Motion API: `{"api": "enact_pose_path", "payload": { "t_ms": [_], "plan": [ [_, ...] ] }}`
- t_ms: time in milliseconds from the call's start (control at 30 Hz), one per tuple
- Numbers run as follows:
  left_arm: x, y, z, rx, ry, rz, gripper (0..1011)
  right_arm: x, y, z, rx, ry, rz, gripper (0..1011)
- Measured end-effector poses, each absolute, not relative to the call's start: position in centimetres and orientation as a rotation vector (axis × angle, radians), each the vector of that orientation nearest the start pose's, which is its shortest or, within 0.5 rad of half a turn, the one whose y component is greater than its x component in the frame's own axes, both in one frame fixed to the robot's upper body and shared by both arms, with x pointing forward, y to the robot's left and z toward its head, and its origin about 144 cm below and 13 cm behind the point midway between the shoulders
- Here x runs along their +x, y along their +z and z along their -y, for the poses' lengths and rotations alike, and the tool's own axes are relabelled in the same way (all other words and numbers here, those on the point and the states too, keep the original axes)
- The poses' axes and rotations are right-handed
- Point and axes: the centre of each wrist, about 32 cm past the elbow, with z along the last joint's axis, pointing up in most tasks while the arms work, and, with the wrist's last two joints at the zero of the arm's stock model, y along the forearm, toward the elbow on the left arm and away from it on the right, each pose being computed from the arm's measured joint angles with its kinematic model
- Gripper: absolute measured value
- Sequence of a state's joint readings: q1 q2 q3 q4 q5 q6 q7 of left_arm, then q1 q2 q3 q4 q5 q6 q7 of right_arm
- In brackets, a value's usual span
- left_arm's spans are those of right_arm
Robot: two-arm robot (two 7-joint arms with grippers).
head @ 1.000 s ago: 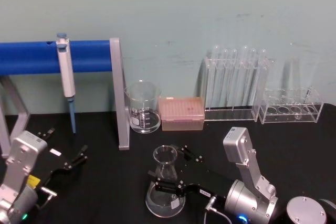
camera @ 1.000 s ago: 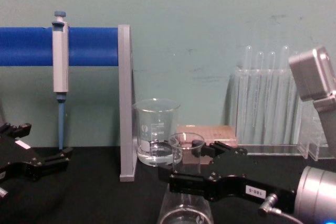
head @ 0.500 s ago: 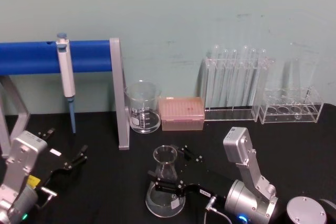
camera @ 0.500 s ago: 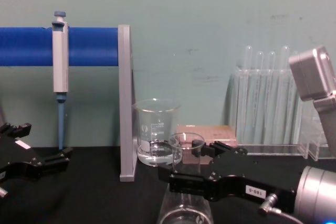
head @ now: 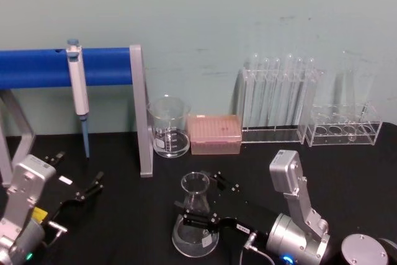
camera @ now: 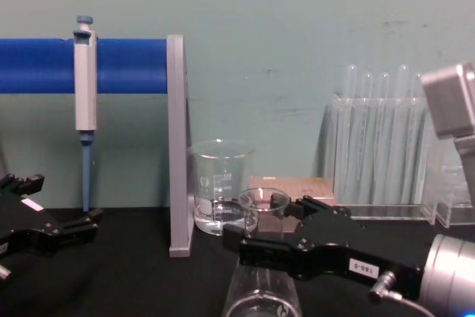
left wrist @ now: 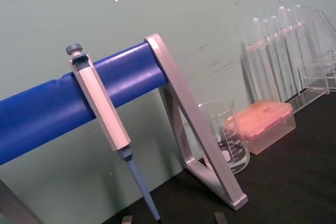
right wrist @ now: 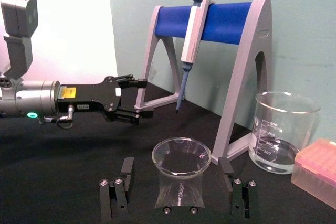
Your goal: Grasp the erlenmeyer flask with one hand, shake it three times, then place it back.
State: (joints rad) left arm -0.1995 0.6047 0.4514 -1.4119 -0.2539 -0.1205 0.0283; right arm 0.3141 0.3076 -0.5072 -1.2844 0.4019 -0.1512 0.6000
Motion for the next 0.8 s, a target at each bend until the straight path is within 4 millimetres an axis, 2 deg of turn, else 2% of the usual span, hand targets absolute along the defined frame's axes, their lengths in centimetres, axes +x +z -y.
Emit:
{"api": "enact_pose_path", "payload": {
  "t_ms": [400,800],
  "plan": [
    [48.9,114.0,-31.0,0.305,1.248,0.285,1001,51.0,113.3,20.4,0.013,-0.603,0.016,1000],
    [48.9,114.0,-31.0,0.305,1.248,0.285,1001,49.3,114.0,22.1,-0.008,-0.642,0.019,1000]
  ]
}}
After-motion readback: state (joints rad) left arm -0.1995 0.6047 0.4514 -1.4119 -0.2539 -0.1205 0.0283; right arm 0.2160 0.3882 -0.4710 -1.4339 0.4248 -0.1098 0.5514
